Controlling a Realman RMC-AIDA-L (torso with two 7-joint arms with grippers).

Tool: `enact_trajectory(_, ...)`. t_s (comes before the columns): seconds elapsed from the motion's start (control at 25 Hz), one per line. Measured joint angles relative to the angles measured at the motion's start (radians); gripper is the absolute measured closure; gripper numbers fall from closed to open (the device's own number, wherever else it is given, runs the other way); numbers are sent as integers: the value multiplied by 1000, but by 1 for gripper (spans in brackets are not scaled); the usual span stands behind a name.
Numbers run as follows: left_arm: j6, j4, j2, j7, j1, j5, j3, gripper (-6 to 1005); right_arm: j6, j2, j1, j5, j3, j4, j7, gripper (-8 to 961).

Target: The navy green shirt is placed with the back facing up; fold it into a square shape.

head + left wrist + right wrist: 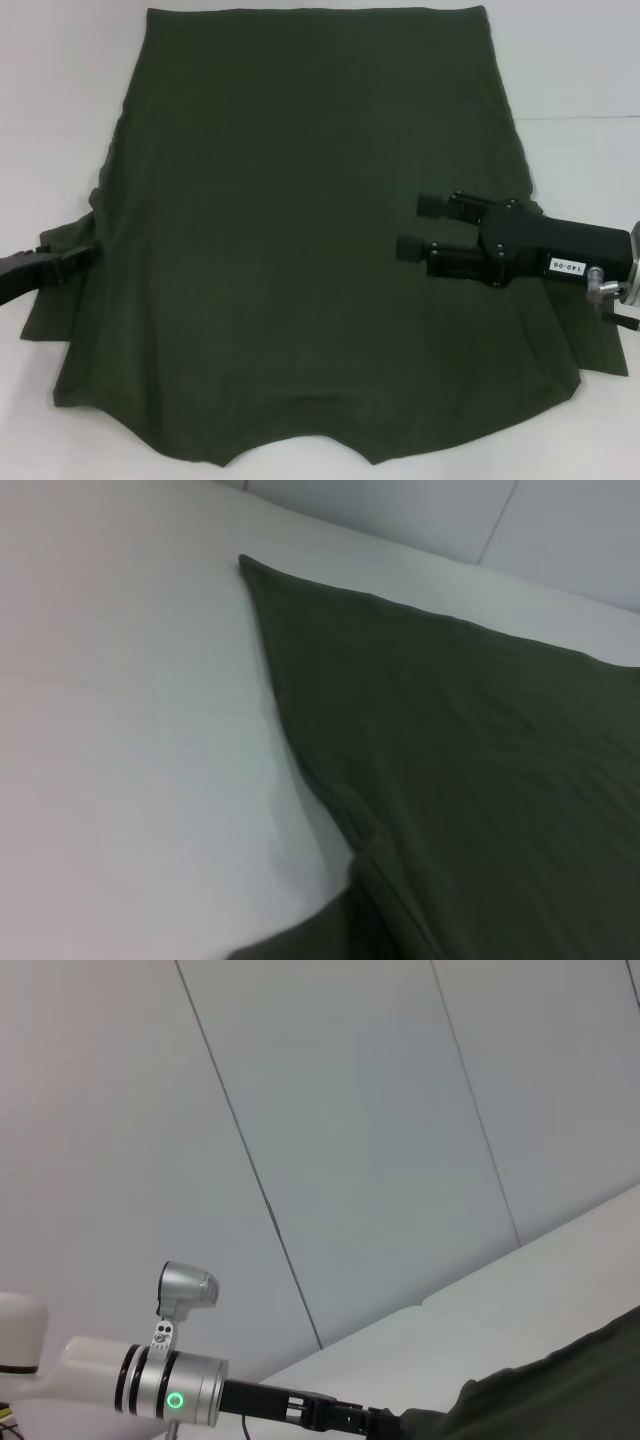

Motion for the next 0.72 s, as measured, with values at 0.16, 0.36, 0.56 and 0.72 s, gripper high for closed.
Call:
enact_trajectory(0.16, -10, 14, -4, -11, 2, 4, -2, 227, 2, 0, 0, 8, 0, 0, 0, 59)
enact_trajectory(0.36, -32, 12, -3, -15, -1, 26, 0, 360, 5, 0, 1, 11, 0, 3, -3, 59)
enact_trajectory(0.56, -34, 10, -3, -15, -4, 29, 1, 566, 7, 0, 2, 13, 0, 4, -3, 59)
enact_trajectory(0.72, -35, 11, -3, -15, -6, 29, 2, 732, 8, 0, 2, 14, 0, 4, -3, 59)
